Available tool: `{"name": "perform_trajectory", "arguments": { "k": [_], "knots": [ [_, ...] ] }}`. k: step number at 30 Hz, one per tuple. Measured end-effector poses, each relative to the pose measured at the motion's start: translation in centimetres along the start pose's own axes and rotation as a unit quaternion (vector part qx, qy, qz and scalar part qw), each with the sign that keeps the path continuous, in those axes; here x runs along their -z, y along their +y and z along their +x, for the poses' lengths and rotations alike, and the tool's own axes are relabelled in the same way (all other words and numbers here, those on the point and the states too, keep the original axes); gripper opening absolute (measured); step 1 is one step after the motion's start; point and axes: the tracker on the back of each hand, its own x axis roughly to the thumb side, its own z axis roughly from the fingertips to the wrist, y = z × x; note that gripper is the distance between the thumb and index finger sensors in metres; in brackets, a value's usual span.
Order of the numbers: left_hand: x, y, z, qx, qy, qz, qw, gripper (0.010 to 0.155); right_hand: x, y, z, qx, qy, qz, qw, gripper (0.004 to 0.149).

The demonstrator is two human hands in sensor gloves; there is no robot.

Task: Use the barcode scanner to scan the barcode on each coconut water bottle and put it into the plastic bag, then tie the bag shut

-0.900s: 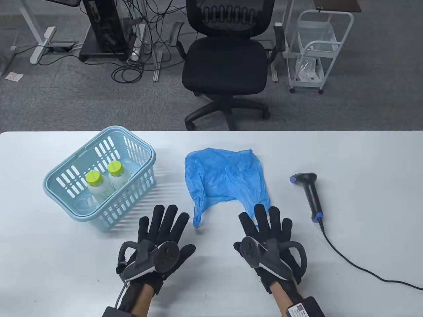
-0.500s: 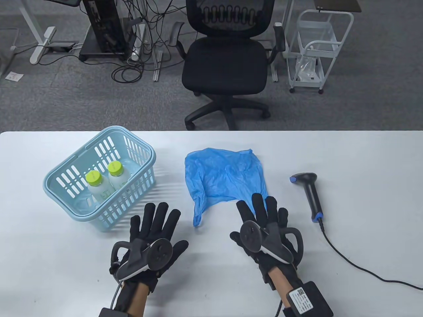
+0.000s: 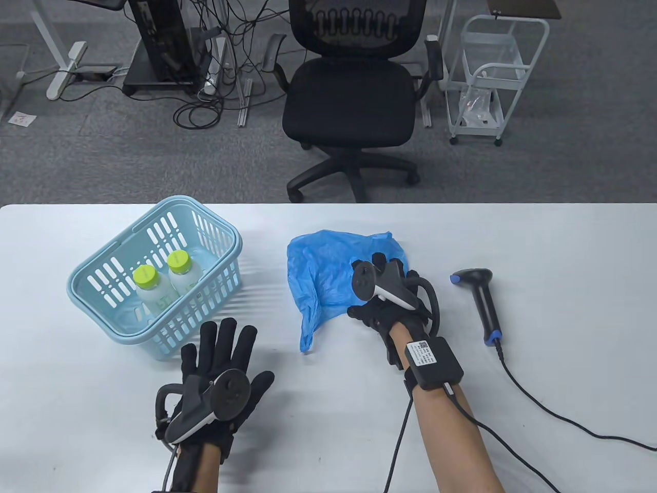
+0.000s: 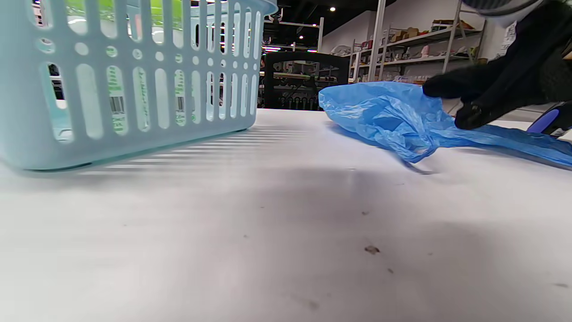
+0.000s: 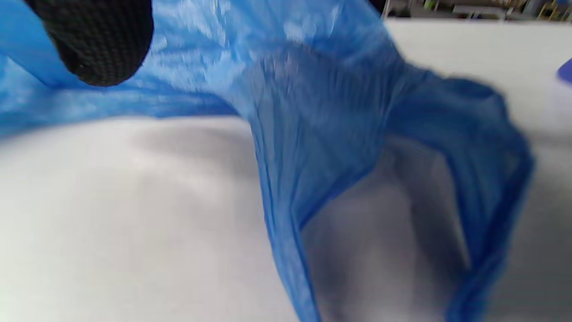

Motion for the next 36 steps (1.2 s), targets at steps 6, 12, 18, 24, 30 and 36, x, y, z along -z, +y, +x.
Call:
{"name": "perform_trajectory", "arguments": {
  "k": [6,12,18,24,30,36],
  "knots": [
    [0.0,-0.2,-0.1,0.004,0.003,-0.005,1.0,0.086,1.3,0.1,-0.4,-0.014,0.037,-0.057,0.998,0.058],
    [0.2,-0.1,0.6,-0.017,-0.016,0.0,1.0,0.086,0.1,-0.3,-0.3,-0.016,0.032,-0.137,0.99,0.035],
    [-0.2,1.1,3.3,-0.089,-0.058,0.058,0.993,0.091,-4.3,-1.0,0.5,-0.003,-0.016,-0.161,0.987,0.037],
    [-0.3,1.6,9.0,-0.044,-0.074,0.086,0.993,0.103,-11.7,-1.8,2.2,0.033,-0.059,-0.173,0.983,0.038],
    [0.5,1.3,10.1,0.047,-0.013,0.112,0.993,0.107,-17.7,-1.9,3.3,0.084,-0.115,-0.153,0.978,0.038],
    [0.7,2.0,6.0,-0.057,-0.03,0.2,0.978,0.062,-20.4,-0.8,2.3,0.128,-0.197,-0.109,0.966,0.038]
  ]
}}
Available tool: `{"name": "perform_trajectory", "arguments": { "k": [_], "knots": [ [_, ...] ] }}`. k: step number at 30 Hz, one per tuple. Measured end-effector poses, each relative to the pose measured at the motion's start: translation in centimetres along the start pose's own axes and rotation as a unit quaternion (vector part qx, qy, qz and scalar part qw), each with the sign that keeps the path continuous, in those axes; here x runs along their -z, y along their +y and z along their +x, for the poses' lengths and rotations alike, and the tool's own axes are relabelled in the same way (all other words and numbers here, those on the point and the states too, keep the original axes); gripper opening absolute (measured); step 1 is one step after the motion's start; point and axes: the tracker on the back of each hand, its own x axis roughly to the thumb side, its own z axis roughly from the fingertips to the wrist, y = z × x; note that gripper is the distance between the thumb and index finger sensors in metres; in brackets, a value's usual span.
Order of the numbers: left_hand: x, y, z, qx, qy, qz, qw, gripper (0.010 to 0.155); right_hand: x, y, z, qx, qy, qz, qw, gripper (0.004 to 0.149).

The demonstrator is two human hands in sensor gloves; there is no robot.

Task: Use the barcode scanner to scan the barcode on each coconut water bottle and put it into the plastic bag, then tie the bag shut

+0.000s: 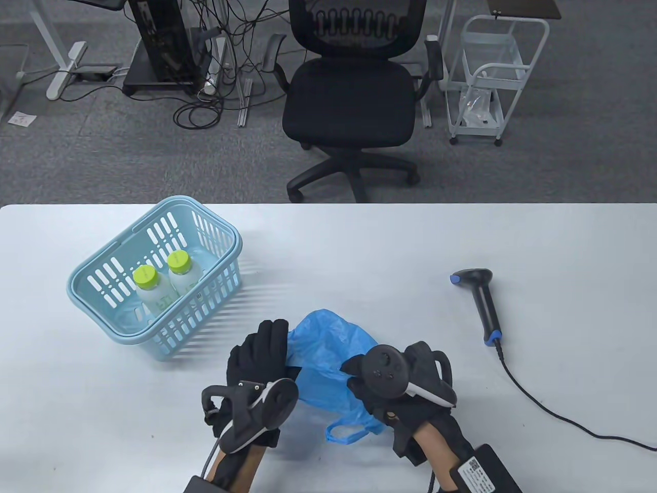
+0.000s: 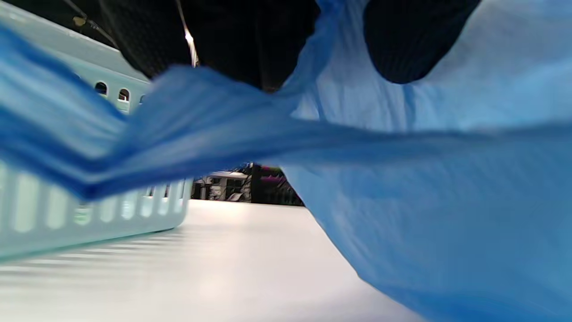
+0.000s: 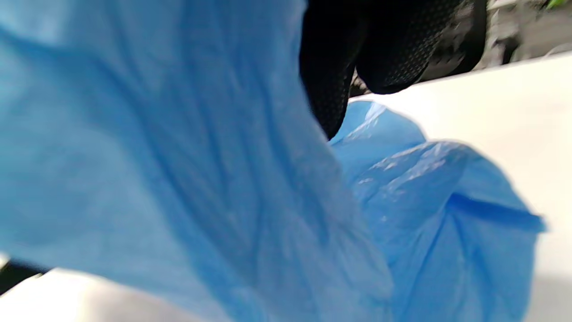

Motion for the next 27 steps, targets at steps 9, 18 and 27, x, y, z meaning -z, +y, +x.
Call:
{"name": "perform_trajectory", "arguments": {
  "k": [9,18,27],
  "knots": [
    [0.9,-0.4,-3.1,-0.377,0.013,-0.088,0.922,0.041,-2.3,0.3,-2.4,-0.045,-0.016,-0.126,0.991,0.06],
    [0.6,0.6,-0.8,-0.401,0.014,-0.14,0.905,0.042,-3.3,1.4,6.2,-0.254,-0.11,-0.079,0.958,0.039],
    [0.8,0.2,-2.3,-0.414,-0.008,-0.245,0.877,0.042,-0.7,3.3,0.3,-0.211,0.006,0.116,0.971,0.078]
  ]
}}
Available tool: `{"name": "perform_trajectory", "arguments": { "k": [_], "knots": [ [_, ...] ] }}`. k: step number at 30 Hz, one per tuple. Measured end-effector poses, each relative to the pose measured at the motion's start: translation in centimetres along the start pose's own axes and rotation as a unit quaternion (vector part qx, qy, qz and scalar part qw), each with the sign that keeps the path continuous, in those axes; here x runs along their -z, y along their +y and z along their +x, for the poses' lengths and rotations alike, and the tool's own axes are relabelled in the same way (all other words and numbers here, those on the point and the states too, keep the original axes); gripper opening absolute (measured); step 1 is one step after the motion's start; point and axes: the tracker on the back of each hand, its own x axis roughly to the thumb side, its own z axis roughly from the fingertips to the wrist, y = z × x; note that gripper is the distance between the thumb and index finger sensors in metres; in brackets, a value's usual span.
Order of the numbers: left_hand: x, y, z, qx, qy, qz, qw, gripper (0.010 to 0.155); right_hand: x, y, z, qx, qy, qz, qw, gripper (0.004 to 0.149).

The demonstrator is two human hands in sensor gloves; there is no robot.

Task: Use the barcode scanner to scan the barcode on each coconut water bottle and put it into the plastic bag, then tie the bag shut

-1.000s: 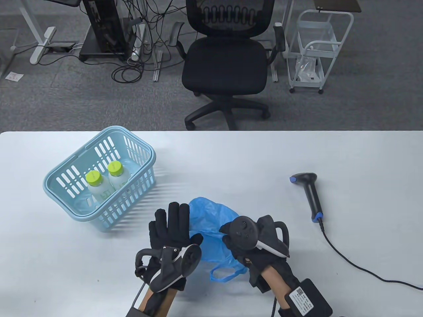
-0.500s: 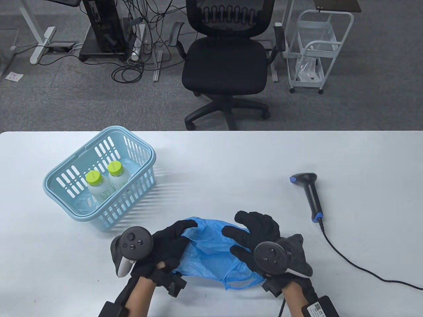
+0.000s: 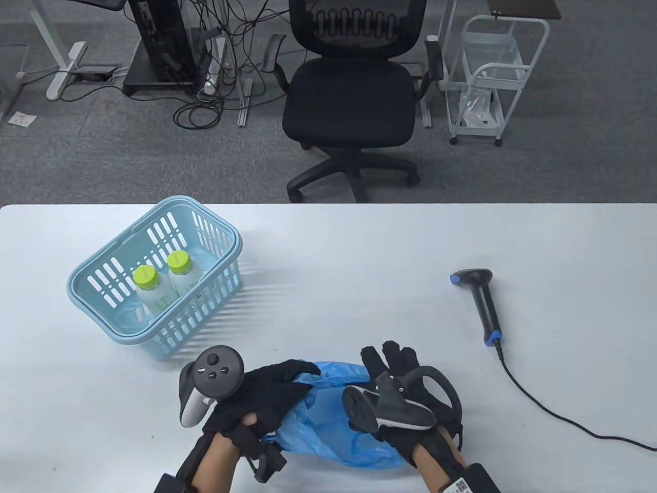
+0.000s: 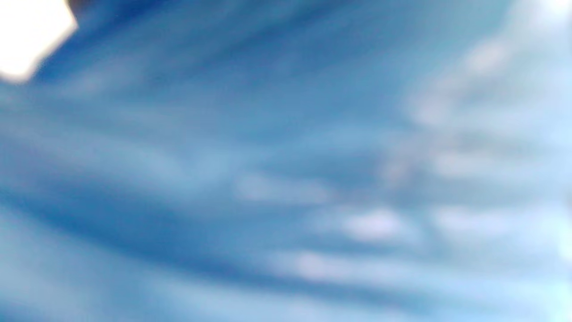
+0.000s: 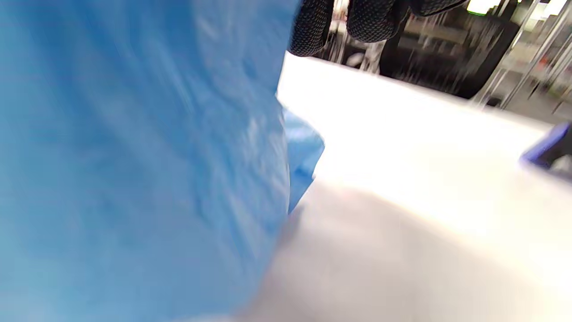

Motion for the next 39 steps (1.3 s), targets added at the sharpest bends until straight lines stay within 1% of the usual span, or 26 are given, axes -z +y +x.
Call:
{"name": "perform_trajectory", "arguments": {
  "k": [2,3,6,9,11,13,14,15,17,20,21,22,23,24,25,26,27,28,29,30,31,32,33,34,36,39],
  "knots": [
    [0.0,0.6,-0.8,-0.006,0.006,-0.018,1.0,0.042,-0.4,0.2,-1.1,0.061,-0.02,0.031,0.997,0.074],
    [0.0,0.8,-1.3,-0.015,0.012,-0.027,0.999,0.042,-0.6,0.2,-1.4,0.054,-0.026,0.032,0.998,0.071],
    [0.0,1.5,-2.6,-0.027,0.026,-0.04,0.998,0.043,-0.9,0.1,-2.1,0.053,-0.038,0.026,0.998,0.048],
    [-0.3,2.5,-4.3,-0.051,0.042,-0.027,0.997,0.044,-1.0,0.2,-3.9,0.199,-0.116,-0.004,0.973,0.035],
    [-0.5,2.9,-5.2,-0.068,0.047,-0.027,0.996,0.044,-1.0,0.6,-5.5,0.331,-0.165,-0.037,0.929,0.034],
    [-0.6,3.1,-6.0,-0.09,0.046,-0.025,0.995,0.044,-0.9,1.4,-7.7,0.497,-0.218,-0.093,0.835,0.033],
    [-0.6,3.2,-6.2,-0.099,0.049,-0.025,0.994,0.044,-0.9,1.8,-8.5,0.553,-0.223,-0.109,0.795,0.033],
    [-0.6,3.1,-6.3,-0.101,0.047,-0.029,0.993,0.044,-0.9,2.2,-9.3,0.588,-0.22,-0.126,0.768,0.033],
    [-0.3,2.6,-6.1,-0.11,0.033,-0.039,0.993,0.044,-1.0,3.0,-10.7,0.599,-0.189,-0.151,0.764,0.033],
    [0.1,2.0,-5.6,-0.173,0.003,-0.045,0.984,0.044,-1.2,3.8,-12.0,0.655,-0.16,-0.179,0.717,0.035],
    [0.1,1.9,-5.4,-0.182,0.004,-0.043,0.982,0.044,-1.6,3.5,-12.5,0.657,-0.127,-0.188,0.719,0.038],
    [0.1,1.8,-5.2,-0.179,0.005,-0.041,0.983,0.045,-2.4,2.9,-13.1,0.636,-0.07,-0.224,0.735,0.041],
    [0.1,1.8,-5.0,-0.178,0.009,-0.037,0.983,0.045,-3.2,2.1,-13.3,0.605,-0.041,-0.281,0.744,0.043],
    [0.1,1.8,-4.6,-0.177,0.016,-0.034,0.984,0.046,-4.9,0.0,-13.6,0.526,-0.023,-0.388,0.756,0.042],
    [0.1,1.7,-4.4,-0.174,0.019,-0.033,0.984,0.046,-5.6,-0.8,-13.5,0.512,-0.027,-0.416,0.751,0.042],
    [0.1,1.6,-4.0,-0.171,0.027,-0.023,0.985,0.046,-6.9,-2.8,-12.6,0.491,-0.059,-0.444,0.747,0.041],
    [0.1,1.5,-3.7,-0.173,0.032,-0.017,0.984,0.046,-7.8,-4.4,-11.4,0.458,-0.107,-0.439,0.766,0.04],
    [0.1,1.3,-3.3,-0.179,0.042,-0.009,0.983,0.046,-8.5,-5.8,-10.0,0.416,-0.138,-0.42,0.794,0.039],
    [0.2,1.0,-2.9,-0.188,0.046,-0.003,0.981,0.046,-9.0,-7.4,-7.0,0.326,-0.151,-0.378,0.853,0.039],
    [0.3,0.8,-2.7,-0.192,0.045,-0.004,0.98,0.046,-9.0,-7.6,-6.1,0.296,-0.15,-0.365,0.87,0.038],
    [0.5,0.4,-2.4,-0.194,0.045,-0.009,0.98,0.046,-8.3,-8.1,-3.3,0.206,-0.147,-0.316,0.914,0.038],
    [0.5,0.2,-2.3,-0.19,0.044,-0.012,0.981,0.047,-7.5,-8.1,-1.9,0.156,-0.138,-0.276,0.938,0.038],
    [0.6,-0.1,-2.1,-0.175,0.043,-0.02,0.983,0.047,-6.0,-7.6,0.2,0.086,-0.112,-0.207,0.968,0.037],
    [0.6,-0.3,-2.0,-0.165,0.045,-0.023,0.985,0.047,-4.7,-7.0,1.3,0.042,-0.091,-0.169,0.98,0.038],
    [0.8,-0.7,-2.0,-0.153,0.041,-0.039,0.987,0.047,-2.3,-5.4,2.5,-0.013,-0.057,-0.128,0.99,0.037],
    [0.9,-0.8,-2.1,-0.16,0.036,-0.056,0.985,0.047,-0.2,-3.4,1.9,-0.036,-0.013,-0.058,0.998,0.037]
  ]
}}
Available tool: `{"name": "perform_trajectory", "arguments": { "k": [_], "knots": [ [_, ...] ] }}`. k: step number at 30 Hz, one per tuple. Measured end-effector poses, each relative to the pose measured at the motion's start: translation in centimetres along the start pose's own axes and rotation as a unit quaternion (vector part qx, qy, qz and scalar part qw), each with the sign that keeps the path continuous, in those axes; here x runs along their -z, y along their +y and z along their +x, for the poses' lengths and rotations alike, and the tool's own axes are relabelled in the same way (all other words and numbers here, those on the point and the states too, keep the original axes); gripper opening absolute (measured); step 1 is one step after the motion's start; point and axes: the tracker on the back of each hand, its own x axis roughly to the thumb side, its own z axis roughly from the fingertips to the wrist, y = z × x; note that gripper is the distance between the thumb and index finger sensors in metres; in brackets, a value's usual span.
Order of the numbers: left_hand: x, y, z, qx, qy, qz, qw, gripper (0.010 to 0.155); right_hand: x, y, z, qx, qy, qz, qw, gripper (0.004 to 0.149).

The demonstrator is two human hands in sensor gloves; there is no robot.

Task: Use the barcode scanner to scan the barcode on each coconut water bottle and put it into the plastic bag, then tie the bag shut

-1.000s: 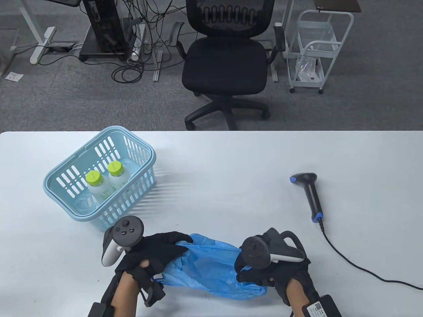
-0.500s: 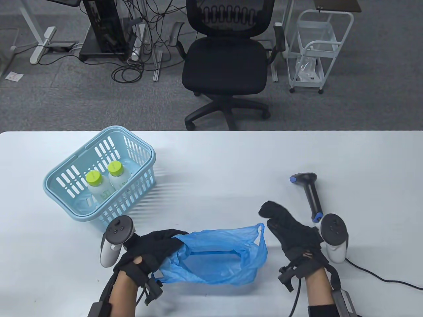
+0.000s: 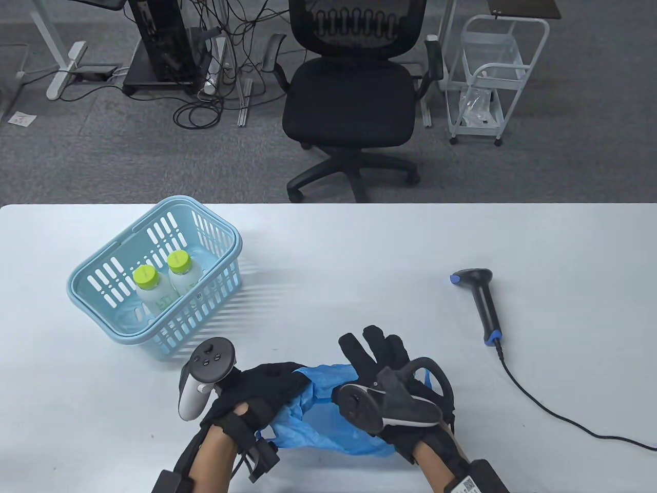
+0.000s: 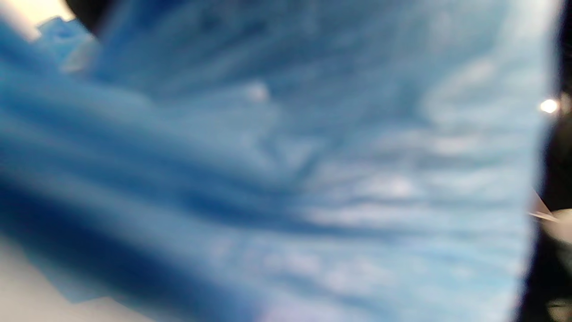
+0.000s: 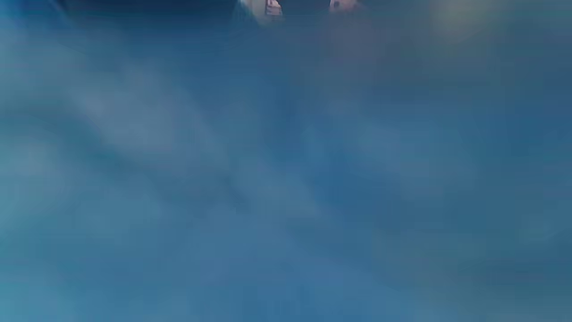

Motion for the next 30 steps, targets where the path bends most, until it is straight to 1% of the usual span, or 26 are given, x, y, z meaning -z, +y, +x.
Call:
{"name": "perform_trajectory", "arguments": {
  "k": [2,3,4,5,7,9,10,11,12,14,15,16,17,18,19,20,21,22,23,24,25,26,27,28,29,30],
  "knots": [
    [0.0,0.1,-0.2,-0.005,0.002,-0.007,1.0,0.047,1.0,2.1,-1.2,0.022,0.028,0.039,0.999,0.037],
    [-0.1,0.2,-0.4,-0.007,0.006,-0.014,1.0,0.047,1.4,3.4,-2.0,0.013,0.05,0.082,0.995,0.041],
    [-0.1,0.3,-0.5,-0.006,0.009,-0.017,1.0,0.047,1.5,3.9,-2.5,0.003,0.063,0.098,0.993,0.045],
    [-0.3,0.6,-0.7,-0.003,0.013,-0.016,1.0,0.046,1.6,4.8,-3.3,-0.013,0.085,0.118,0.989,0.053],
    [-0.7,1.3,-1.0,0.005,0.025,-0.01,1.0,0.046,1.6,6.3,-4.8,-0.018,0.119,0.152,0.981,0.059],
    [-0.9,2.0,-1.4,0.027,0.047,0.011,0.998,0.045,1.3,7.2,-6.0,0.026,0.124,0.162,0.979,0.059],
    [-1.0,2.4,-1.5,0.07,0.064,0.037,0.995,0.044,1.1,7.4,-6.2,0.057,0.114,0.157,0.979,0.06],
    [-1.1,2.7,-1.3,0.13,0.07,0.06,0.987,0.044,1.0,7.3,-6.2,0.066,0.106,0.149,0.981,0.062],
    [-1.3,2.8,-0.9,0.19,0.062,0.079,0.977,0.044,0.9,7.1,-6.0,0.064,0.098,0.134,0.984,0.064],
    [-1.8,2.6,0.7,0.28,0.019,0.115,0.953,0.053,0.9,6.7,-5.7,0.052,0.095,0.114,0.988,0.067],
    [-2.4,2.2,1.9,0.307,-0.016,0.133,0.942,0.057,0.9,6.5,-5.4,0.045,0.089,0.101,0.99,0.067],
    [-2.8,1.5,3.2,0.326,-0.072,0.152,0.93,0.059,1.0,6.3,-5.2,0.044,0.085,0.091,0.991,0.067],
    [-3.2,0.3,5.1,0.361,-0.132,0.152,0.91,0.057,1.1,6.1,-5.0,0.05,0.079,0.078,0.993,0.067],
    [-3.5,-0.8,6.3,0.403,-0.145,0.136,0.894,0.049,1.1,6.0,-4.8,0.057,0.073,0.073,0.993,0.066],
    [-3.6,-2.8,7.7,0.472,-0.159,0.097,0.862,0.042,1.2,5.8,-4.5,0.069,0.065,0.066,0.993,0.064],
    [-3.5,-4.2,8.2,0.511,-0.153,0.078,0.842,0.038,1.2,5.7,-4.3,0.072,0.06,0.062,0.994,0.063],
    [-2.9,-6.4,8.3,0.568,-0.138,0.053,0.81,0.038,1.2,5.6,-4.0,0.068,0.051,0.055,0.995,0.064],
    [-2.3,-7.4,8.0,0.593,-0.124,0.03,0.795,0.038,1.1,5.5,-3.8,0.065,0.047,0.05,0.995,0.062],
    [-1.1,-8.7,7.0,0.619,-0.08,0.004,0.781,0.04,1.0,5.5,-3.5,0.063,0.041,0.045,0.996,0.063],
    [-0.4,-9.2,6.1,0.634,-0.051,0.009,0.772,0.041,1.0,5.5,-3.3,0.061,0.037,0.045,0.996,0.063],
    [0.5,-9.5,4.9,0.654,-0.038,0.028,0.755,0.04,0.9,5.5,-3.1,0.059,0.031,0.051,0.996,0.063],
    [1.1,-9.5,4.1,0.672,-0.019,0.025,0.74,0.039,0.9,5.5,-3.1,0.058,0.03,0.053,0.997,0.065],
    [1.7,-9.3,3.2,0.695,0.028,0.004,0.718,0.038,0.9,5.6,-2.9,0.054,0.025,0.056,0.997,0.065],
    [2.1,-9.0,2.3,0.704,0.067,-0.026,0.706,0.039,0.9,5.6,-2.9,0.052,0.024,0.063,0.996,0.067],
    [2.3,-8.6,1.7,0.701,0.088,-0.036,0.707,0.042,0.9,5.7,-2.9,0.051,0.023,0.068,0.996,0.069],
    [2.4,-8.0,0.9,0.691,0.126,-0.049,0.71,0.045,1.0,5.9,-2.9,0.046,0.025,0.079,0.996,0.071]
  ]
}}
